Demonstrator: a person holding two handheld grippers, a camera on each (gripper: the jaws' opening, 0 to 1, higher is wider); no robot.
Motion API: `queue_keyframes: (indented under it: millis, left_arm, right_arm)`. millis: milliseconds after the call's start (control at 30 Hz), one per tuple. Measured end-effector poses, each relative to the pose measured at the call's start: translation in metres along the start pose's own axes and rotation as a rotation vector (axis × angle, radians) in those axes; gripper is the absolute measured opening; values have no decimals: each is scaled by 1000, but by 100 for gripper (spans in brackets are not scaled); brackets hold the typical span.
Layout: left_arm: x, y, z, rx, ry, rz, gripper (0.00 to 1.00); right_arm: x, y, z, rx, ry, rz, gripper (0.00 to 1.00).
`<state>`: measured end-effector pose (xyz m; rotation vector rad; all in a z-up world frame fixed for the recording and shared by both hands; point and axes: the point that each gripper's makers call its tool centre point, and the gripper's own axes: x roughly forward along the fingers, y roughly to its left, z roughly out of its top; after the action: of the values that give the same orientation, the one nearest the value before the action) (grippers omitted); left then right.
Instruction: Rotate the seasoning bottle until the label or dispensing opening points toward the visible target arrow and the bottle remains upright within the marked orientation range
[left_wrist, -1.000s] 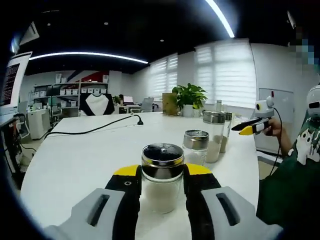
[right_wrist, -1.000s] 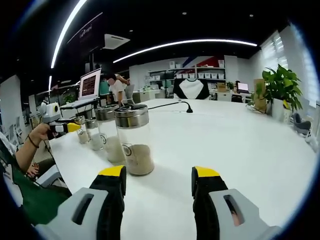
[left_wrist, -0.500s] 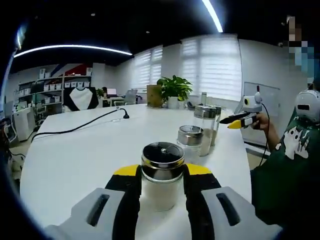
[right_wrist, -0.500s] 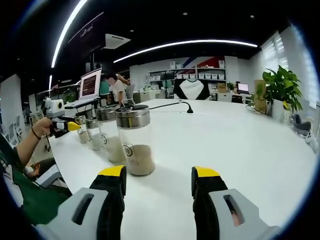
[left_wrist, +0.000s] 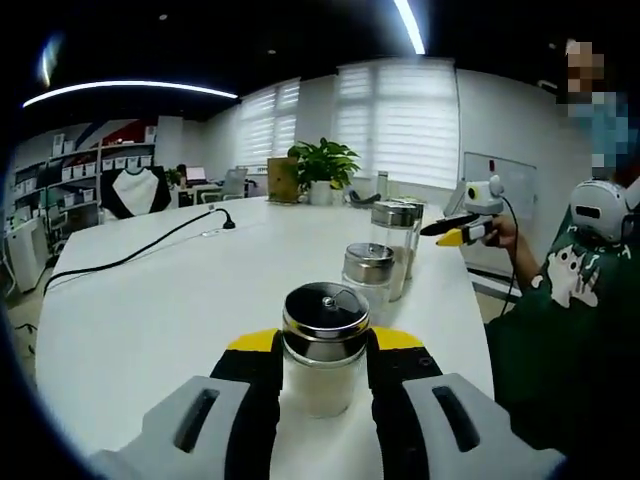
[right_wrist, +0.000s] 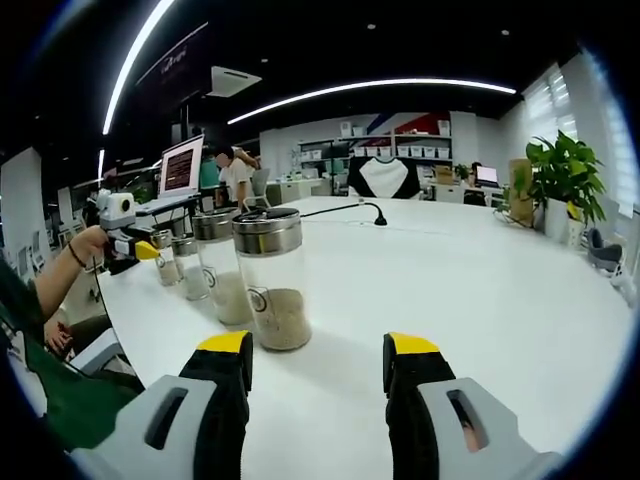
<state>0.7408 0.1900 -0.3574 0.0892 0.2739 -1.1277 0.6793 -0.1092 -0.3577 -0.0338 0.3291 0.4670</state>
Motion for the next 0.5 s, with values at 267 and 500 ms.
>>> queue_keyframes:
  millis: [267, 500]
  left_arm:
    - [0, -1, -1, 31, 22, -57, 34]
    - [0, -2, -2, 41, 42, -89, 34]
  right_arm:
    - [0, -1, -1, 1, 0, -2, 52]
    - [1, 3, -1, 3, 1, 7, 52]
